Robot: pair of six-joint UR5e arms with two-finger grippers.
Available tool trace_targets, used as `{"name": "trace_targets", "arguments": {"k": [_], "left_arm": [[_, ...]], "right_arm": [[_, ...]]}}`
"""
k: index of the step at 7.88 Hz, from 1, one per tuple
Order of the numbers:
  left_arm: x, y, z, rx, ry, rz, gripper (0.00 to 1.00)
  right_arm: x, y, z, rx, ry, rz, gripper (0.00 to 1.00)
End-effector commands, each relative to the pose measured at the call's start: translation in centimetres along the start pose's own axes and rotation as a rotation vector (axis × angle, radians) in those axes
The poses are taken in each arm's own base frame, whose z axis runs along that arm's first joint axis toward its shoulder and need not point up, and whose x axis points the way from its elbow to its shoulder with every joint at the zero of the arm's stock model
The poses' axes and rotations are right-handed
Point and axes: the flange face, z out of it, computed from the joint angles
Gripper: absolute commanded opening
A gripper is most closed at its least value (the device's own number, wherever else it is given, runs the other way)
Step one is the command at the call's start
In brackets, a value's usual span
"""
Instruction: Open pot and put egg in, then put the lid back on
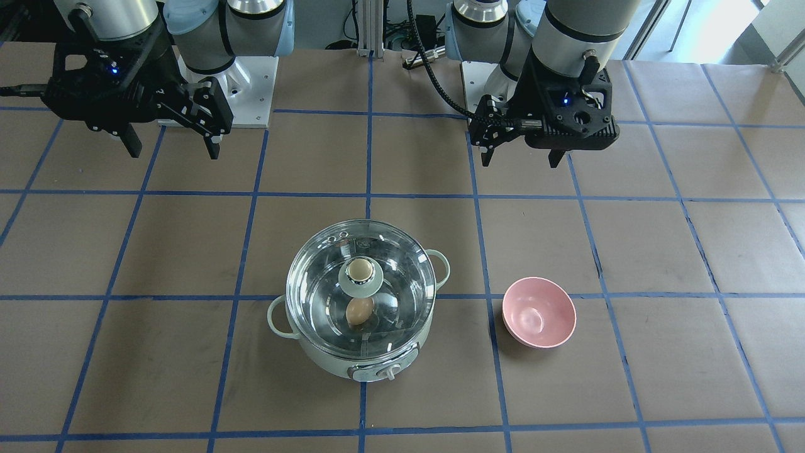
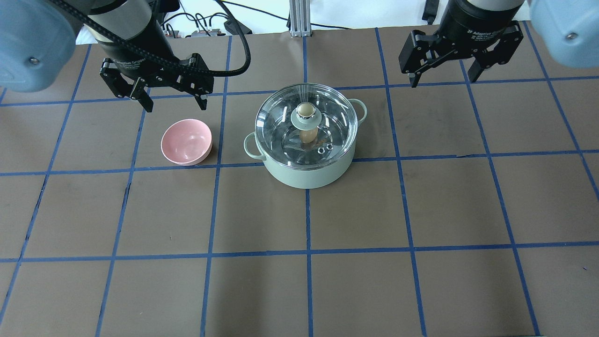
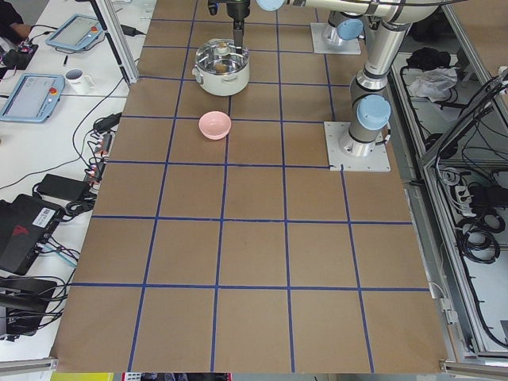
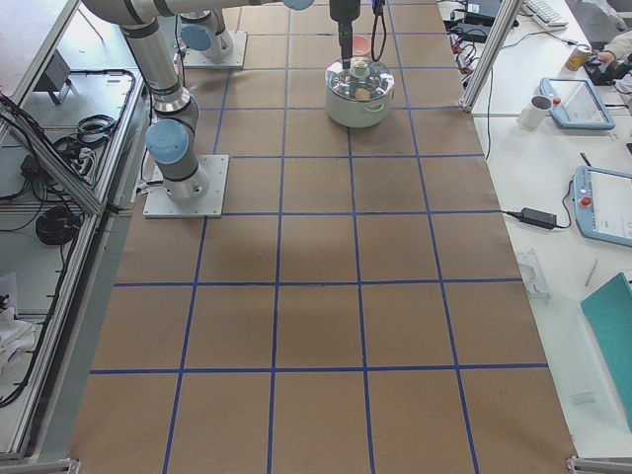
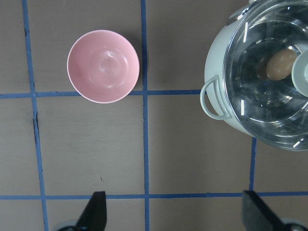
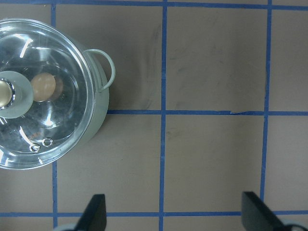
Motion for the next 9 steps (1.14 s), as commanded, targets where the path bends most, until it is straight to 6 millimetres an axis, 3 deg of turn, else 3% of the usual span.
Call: {"name": "trace_targets", "arguments": {"k": [1, 9], "left_arm": [[0.00, 0.01, -0.01, 0.000, 0.000, 0.000, 1.00], [-0.02, 0.01, -0.01, 0.000, -0.002, 0.000, 1.00]], "right_arm": [[0.06, 0.08, 0.00, -0.001, -0.006, -0.015, 1.00], [0.15, -0.20, 0.01, 0.012, -0.004, -0.014, 1.00]]}}
